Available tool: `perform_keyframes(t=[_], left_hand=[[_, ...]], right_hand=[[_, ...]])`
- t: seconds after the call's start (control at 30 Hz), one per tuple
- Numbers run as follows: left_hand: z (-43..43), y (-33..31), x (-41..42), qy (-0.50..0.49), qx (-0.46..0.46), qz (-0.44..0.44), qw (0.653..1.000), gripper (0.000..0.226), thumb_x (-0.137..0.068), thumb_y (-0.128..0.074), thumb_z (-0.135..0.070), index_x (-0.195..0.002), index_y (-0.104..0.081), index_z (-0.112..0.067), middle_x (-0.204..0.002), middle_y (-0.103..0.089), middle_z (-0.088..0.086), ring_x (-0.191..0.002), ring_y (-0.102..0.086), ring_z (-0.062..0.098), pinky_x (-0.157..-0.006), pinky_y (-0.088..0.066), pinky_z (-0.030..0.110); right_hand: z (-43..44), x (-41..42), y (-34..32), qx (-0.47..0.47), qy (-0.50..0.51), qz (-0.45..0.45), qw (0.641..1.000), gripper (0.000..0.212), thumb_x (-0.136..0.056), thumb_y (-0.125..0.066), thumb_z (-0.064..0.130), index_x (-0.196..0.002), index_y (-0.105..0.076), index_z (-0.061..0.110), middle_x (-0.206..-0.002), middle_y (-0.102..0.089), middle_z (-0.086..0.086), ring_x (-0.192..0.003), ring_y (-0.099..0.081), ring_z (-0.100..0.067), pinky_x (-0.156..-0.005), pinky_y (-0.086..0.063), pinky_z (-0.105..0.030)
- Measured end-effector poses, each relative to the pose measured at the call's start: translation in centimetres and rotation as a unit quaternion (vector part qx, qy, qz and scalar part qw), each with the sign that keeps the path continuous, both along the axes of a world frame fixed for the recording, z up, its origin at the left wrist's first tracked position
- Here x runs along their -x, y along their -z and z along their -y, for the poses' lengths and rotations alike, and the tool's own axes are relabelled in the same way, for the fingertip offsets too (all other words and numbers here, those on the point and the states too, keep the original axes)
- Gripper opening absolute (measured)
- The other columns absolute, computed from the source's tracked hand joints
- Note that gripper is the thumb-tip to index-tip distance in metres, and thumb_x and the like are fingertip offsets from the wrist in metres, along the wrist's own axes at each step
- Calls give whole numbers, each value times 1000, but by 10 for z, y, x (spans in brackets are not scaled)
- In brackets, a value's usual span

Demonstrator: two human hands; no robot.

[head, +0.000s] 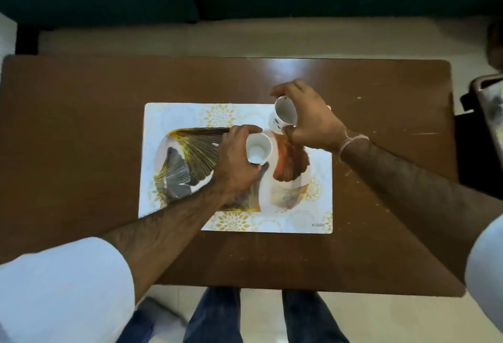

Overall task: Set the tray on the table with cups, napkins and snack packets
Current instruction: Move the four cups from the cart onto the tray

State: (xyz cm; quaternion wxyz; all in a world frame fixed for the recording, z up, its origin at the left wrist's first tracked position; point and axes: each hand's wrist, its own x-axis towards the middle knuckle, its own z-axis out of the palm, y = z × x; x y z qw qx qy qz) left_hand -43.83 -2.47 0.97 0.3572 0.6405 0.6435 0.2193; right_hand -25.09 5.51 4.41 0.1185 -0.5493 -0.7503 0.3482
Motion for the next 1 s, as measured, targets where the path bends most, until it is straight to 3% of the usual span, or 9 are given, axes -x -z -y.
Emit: perform_keyframes(t=[0.07,0.2,0.27,0.33,0.43,0.63,0.73,0.83,1.0], left_hand=[[9,3,21,-14,-8,8,1000,64,-63,-88,-28,-119,-61,-14,-117,-60,3,-107,-53,22,-88,-46,38],[31,13,56,-32,-23,-1,999,66,-59,-84,-8,-120,-60,-12,-117,-62,4,-108,-54,28,-86,-48,46],[42,18,70,-30,-28,-1,999,70,-57,-85,-5,-121,-58,-12,-117,-61,4,-108,-53,28,-85,-49,45],[54,22,82,-29,-25,2,999,73,-55,-86,-4,-121,-56,-13,-116,-59,3,-109,-51,26,-83,-49,43],[67,28,91,-14,-31,-11,999,70,-57,-84,-1,-119,-55,-13,-115,-54,5,-110,-49,27,-81,-49,45],[84,31,97,-41,6,12,999,91,-58,-89,-12,-136,-42,-18,-140,-40,5,-129,-39,23,-103,-42,35],[88,29,101,-88,33,52,994,102,-56,-94,-17,-142,-38,-14,-145,-36,6,-134,-37,21,-103,-44,35],[89,28,104,-117,50,61,990,104,-56,-95,-22,-143,-38,-16,-143,-37,4,-133,-39,21,-101,-45,38],[91,28,104,-144,74,54,985,101,-56,-96,-31,-141,-41,-20,-136,-46,2,-119,-51,16,-92,-45,32]], right_hand=[[1,27,5,1,-24,2,1000,73,-64,-72,4,-134,-54,16,-133,-51,-9,-123,-52,-29,-102,-49,-36],[9,70,15,-1,-91,11,996,72,-66,-70,4,-134,-53,18,-132,-48,-9,-122,-49,-26,-98,-47,-28],[15,87,16,4,-125,9,992,71,-67,-70,17,-136,-52,18,-130,-48,-10,-120,-48,-26,-97,-45,-27],[21,103,17,9,-169,12,985,72,-67,-65,31,-136,-53,16,-129,-48,-11,-119,-47,-26,-98,-44,-31],[28,120,19,8,-242,43,969,78,-62,-64,28,-137,-52,12,-131,-48,-15,-118,-48,-33,-96,-48,-41],[31,136,26,-35,-350,135,926,86,-63,-86,21,-140,-48,15,-137,-47,-15,-119,-47,-33,-85,-52,-46],[29,136,25,-32,-357,134,924,89,-60,-86,11,-140,-47,15,-139,-45,-16,-122,-45,-34,-86,-54,-48],[30,132,23,-40,-340,132,930,93,-56,-84,10,-140,-46,18,-144,-39,-15,-127,-40,-35,-91,-48,-41],[37,121,27,-2,-214,103,971,90,-64,-81,16,-145,-41,15,-143,-42,-12,-123,-44,-33,-99,-47,-47]])
